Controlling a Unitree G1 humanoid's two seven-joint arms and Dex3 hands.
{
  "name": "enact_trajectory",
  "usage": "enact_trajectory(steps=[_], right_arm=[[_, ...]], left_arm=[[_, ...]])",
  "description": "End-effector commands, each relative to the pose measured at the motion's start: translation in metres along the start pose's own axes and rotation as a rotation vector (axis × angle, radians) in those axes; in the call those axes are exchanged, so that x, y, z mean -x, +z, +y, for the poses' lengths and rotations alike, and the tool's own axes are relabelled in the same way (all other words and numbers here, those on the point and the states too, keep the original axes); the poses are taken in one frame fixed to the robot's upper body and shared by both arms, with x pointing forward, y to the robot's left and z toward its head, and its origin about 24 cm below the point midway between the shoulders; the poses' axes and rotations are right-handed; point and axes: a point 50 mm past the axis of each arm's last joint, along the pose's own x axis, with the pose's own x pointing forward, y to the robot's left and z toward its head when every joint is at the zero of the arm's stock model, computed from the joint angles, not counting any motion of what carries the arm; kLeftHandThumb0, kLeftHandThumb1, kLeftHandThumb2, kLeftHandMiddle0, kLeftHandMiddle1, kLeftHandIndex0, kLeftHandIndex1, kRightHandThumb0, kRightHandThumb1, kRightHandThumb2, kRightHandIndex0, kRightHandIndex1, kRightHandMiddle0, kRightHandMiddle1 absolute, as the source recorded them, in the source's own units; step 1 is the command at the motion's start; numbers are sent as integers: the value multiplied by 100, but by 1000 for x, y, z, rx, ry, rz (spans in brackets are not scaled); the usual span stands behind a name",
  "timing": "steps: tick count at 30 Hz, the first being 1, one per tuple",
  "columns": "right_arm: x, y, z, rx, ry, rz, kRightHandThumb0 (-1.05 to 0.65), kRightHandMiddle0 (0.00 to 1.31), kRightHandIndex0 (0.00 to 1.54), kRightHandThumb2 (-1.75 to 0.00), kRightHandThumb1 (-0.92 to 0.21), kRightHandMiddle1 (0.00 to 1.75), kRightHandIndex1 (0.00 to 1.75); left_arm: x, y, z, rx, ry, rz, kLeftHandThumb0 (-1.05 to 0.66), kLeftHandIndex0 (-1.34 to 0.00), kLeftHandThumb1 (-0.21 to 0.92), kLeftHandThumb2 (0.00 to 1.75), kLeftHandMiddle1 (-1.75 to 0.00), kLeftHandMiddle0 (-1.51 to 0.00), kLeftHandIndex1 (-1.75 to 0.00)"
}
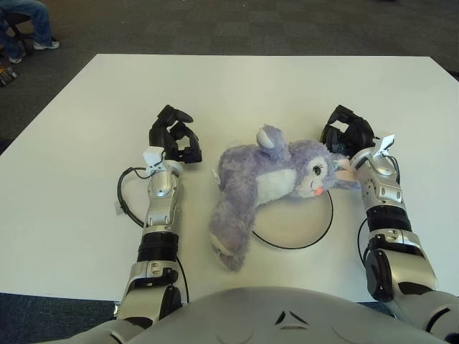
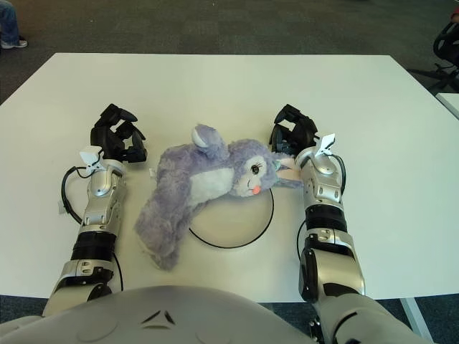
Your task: Put the doll into the plate.
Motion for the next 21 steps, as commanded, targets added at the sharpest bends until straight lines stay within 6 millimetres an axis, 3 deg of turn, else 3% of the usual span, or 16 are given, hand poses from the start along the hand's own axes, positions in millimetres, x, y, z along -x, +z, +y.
enact_trajectory(steps=[1,8,12,21], right_arm=[[4,-16,3,-13,-36,76,-1,66,87,-171,4,175,172],[6,-28,4,-73,-143,51,-1,67,88,-174,5,174,174],[8,-31,4,-101,-177,-38,-40,66,119,-146,-19,175,175],[11,-37,3,-140,-184,-134,-49,64,129,-135,-29,175,175]], left_arm=[[12,-15,7,-7,23,59,-1,-78,-8,170,-175,-92,-153],[12,-15,7,2,40,55,-1,-78,-8,170,-175,-92,-154],[13,-14,7,16,59,51,-1,-74,-9,173,-175,-93,-161],[14,-13,7,20,82,52,-1,-66,-6,174,-175,-90,-173]])
